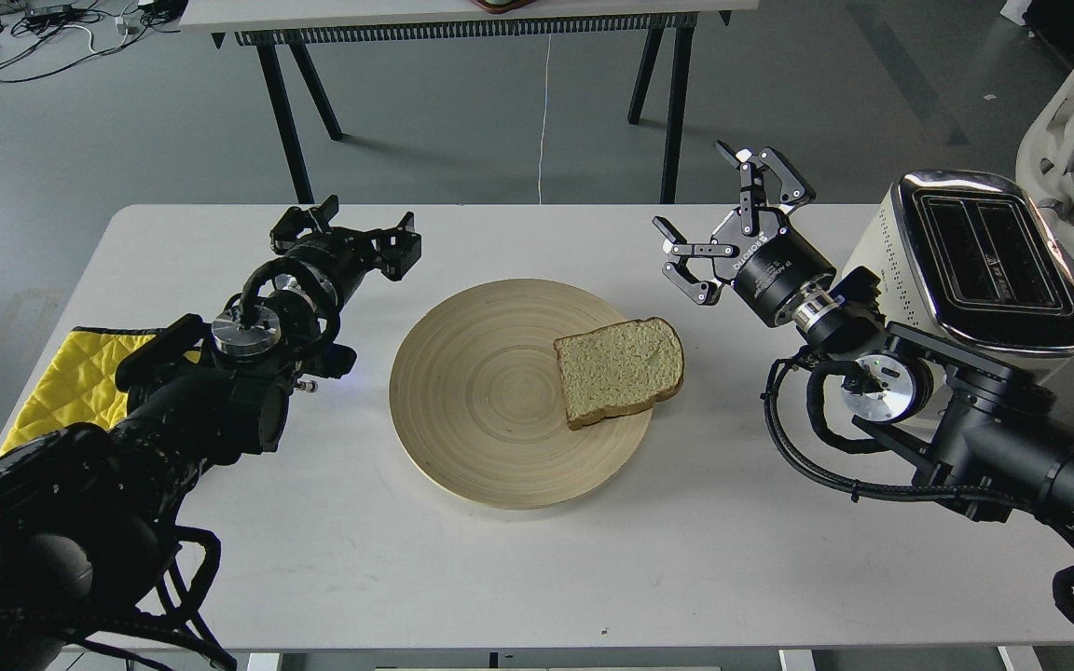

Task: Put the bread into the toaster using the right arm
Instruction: 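Move the right gripper from beside the toaster toward the bread slice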

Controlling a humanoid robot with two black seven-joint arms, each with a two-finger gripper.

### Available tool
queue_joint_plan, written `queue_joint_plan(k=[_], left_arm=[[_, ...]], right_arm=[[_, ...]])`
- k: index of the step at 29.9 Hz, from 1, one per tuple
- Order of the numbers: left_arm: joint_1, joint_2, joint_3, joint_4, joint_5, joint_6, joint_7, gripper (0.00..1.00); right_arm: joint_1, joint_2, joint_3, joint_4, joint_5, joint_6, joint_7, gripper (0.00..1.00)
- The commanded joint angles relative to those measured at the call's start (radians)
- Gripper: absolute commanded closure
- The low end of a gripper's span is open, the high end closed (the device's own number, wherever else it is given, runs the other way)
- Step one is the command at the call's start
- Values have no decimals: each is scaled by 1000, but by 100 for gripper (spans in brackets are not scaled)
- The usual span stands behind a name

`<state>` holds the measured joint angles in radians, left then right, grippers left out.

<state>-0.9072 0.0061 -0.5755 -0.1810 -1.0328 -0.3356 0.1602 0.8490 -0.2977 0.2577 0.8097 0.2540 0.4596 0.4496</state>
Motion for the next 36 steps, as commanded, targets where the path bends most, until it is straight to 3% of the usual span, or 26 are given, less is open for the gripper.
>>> queue_joint_plan(k=[1, 14, 18, 26, 30, 36], left_arm=[[-1, 0, -3, 0, -1, 23, -1, 0], [-7, -6, 5, -9, 0, 30, -2, 0], [-7, -6, 5, -9, 0, 30, -2, 0], [-7, -6, 5, -9, 0, 30, -2, 0], [-7, -6, 5, -9, 0, 30, -2, 0], [-7, -6, 5, -9, 0, 30, -2, 0]], right_arm=[[-2, 0, 18, 0, -1, 1, 0, 2], [22, -6, 17, -3, -15, -4, -2, 2], [53, -61, 8, -1, -16, -28, -5, 2], [73, -112, 8, 66, -186, -192, -11, 2], [108, -149, -15, 164, -258, -353, -18, 2], [238, -195, -245, 290, -409, -599, -80, 2]])
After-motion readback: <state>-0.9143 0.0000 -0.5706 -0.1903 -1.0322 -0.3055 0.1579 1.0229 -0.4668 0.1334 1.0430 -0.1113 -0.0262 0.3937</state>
